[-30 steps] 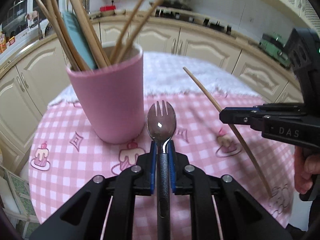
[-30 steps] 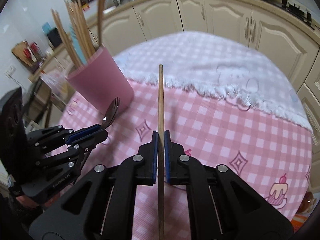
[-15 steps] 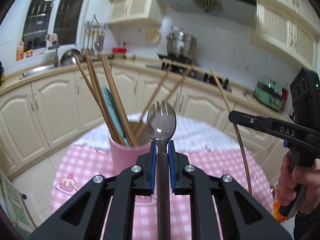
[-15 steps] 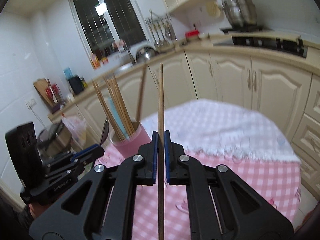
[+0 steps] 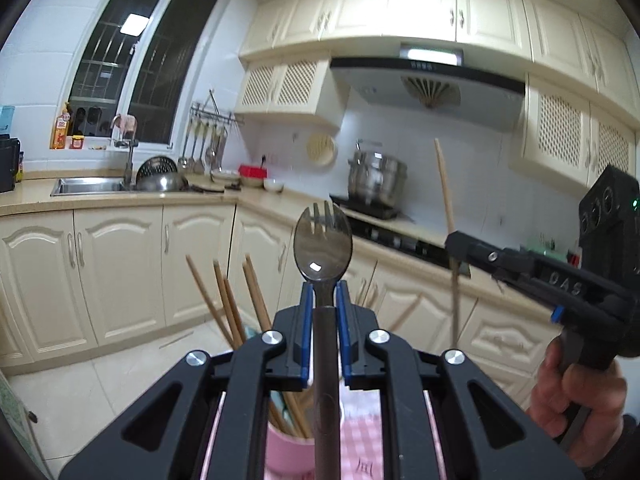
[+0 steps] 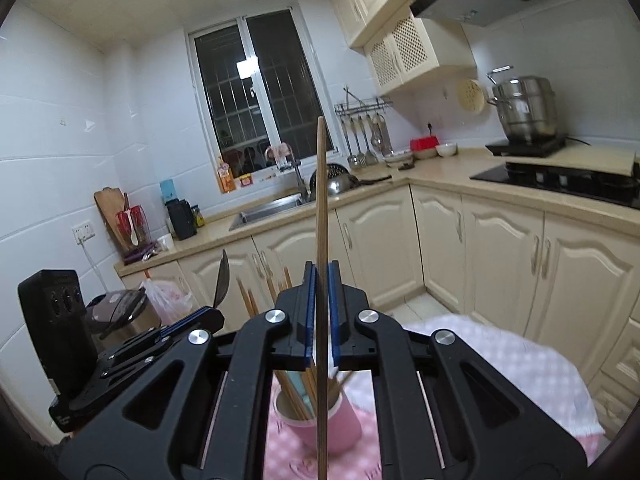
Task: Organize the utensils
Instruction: 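Lift the fork and chopstick over the pink cup and lower them in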
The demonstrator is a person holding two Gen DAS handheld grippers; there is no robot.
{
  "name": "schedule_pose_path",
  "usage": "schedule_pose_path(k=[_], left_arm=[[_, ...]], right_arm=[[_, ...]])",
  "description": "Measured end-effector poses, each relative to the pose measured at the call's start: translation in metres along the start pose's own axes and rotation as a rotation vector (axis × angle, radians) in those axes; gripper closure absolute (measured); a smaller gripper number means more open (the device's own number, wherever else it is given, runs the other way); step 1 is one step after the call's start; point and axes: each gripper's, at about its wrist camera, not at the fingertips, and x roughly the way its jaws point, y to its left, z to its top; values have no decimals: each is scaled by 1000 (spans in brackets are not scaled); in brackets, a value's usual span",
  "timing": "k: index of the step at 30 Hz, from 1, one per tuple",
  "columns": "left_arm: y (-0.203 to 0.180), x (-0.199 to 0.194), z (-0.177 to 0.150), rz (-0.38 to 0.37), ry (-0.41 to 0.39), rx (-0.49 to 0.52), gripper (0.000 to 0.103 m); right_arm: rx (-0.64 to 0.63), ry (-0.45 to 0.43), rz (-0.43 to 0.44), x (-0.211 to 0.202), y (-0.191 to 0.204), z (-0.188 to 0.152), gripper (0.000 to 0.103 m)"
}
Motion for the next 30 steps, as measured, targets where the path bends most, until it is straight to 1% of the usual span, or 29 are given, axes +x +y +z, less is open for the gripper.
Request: schedule_pose_path(k=[4,8,16,20,25,30], left_arm=[[5,8,14,-16,-31,-30,92],[8,20,22,-43,-46,-57,92],[15,39,25,-71,-61,-94,92],[15,51,21,-73,-73,-109,92],[14,63,14,-67,-81,-101,92],[16,74,-3,-52,-56,-106,92]], right_arm=[[4,-21,21,15,2,11,96],[-15,-23,32,32,5,19,96],[-13,-18,42,51,4,19,96],[-17,-11,42,60,2,18,96],[-33,-4,33,70,6,10,96],[-36,18,28,82,5,1,96]])
